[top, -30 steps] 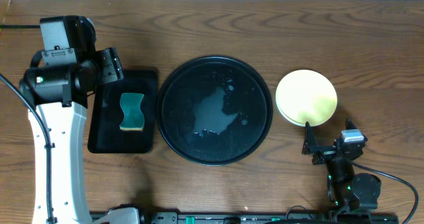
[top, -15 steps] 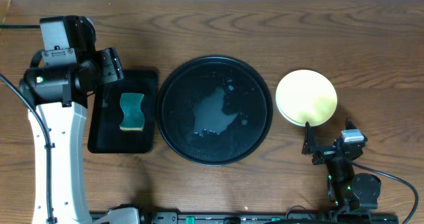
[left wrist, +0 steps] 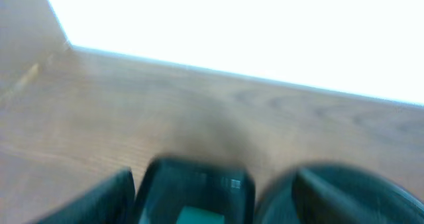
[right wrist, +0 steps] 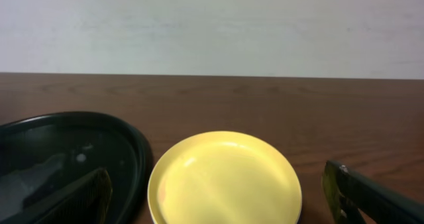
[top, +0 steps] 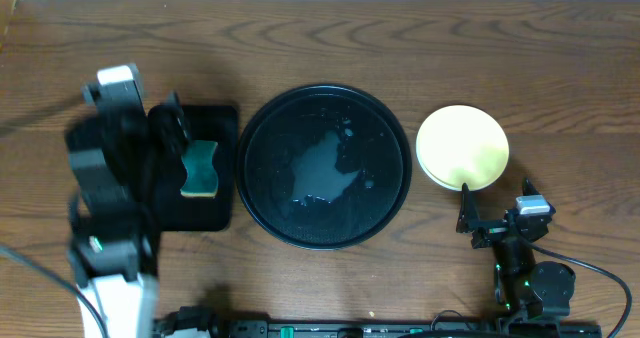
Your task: Clean dirty plates on tray and stack at the side
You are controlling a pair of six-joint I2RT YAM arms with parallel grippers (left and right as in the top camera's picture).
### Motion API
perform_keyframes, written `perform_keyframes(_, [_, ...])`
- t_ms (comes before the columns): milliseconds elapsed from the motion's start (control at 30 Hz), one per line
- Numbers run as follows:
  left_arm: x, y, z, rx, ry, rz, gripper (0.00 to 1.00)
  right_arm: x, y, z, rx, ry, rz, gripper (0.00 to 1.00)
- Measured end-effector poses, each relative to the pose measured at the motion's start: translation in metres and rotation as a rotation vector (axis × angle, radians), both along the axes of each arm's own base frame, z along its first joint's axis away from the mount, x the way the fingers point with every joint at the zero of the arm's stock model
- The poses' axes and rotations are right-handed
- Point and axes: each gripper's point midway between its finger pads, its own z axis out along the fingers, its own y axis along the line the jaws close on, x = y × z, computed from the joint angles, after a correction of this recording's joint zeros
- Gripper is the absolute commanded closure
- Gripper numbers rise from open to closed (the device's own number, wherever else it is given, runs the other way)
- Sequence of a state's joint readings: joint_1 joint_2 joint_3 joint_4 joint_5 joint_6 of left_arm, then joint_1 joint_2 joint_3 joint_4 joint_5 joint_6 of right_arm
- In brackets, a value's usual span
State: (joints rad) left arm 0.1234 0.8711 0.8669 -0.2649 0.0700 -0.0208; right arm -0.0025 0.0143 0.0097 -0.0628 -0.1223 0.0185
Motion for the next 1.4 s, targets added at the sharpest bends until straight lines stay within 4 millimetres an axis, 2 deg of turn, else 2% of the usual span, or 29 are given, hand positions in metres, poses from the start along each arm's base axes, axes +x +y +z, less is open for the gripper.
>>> perform_keyframes(100, [-0.014,-0.006,-0.024,0.009,-0.092,-0.022,0.24,0.0,0.0,0.0,0.0,-0.001,-0.001,0.01])
perform_keyframes(233, [-0.035,-0.013,-0.074,0.016,-0.127,-0.046,0.24,0.0,0.0,0.001,0.0,-0.002,-0.002,0.01])
perform_keyframes(300, [-0.043,-0.016,-0.09,0.025,-0.143,-0.057,0.24,0.0,0.0,0.001,0.0,-0.002,-0.002,0.01])
perform_keyframes(433, [-0.056,-0.024,-0.112,0.063,-0.174,-0.093,0.24,0.0,0.0,0.001,0.0,-0.002,-0.002,0.01])
perform_keyframes(667, [-0.068,-0.03,-0.136,0.124,-0.213,-0.125,0.24,0.0,-0.001,0.0,0.0,-0.002,-0.003,0.01])
perform_keyframes(833, [-0.074,-0.031,-0.159,0.13,-0.15,-0.133,0.24,0.0,-0.001,0.001,0.0,-0.002,-0.003,0.01])
perform_keyframes(867, [-0.075,-0.031,-0.161,0.129,-0.142,-0.131,0.24,0.0,-0.001,0.001,0.0,-0.002,-0.003,0.01])
perform_keyframes(1167, [-0.078,-0.029,-0.14,0.144,-0.232,-0.118,0.24,0.0,-0.001,0.001,0.0,-0.002,-0.003,0.01])
perform_keyframes(1400, [-0.078,-0.029,-0.137,0.145,-0.245,-0.117,0.24,0.0,-0.001,0.001,0.0,-0.002,-0.003,0.01])
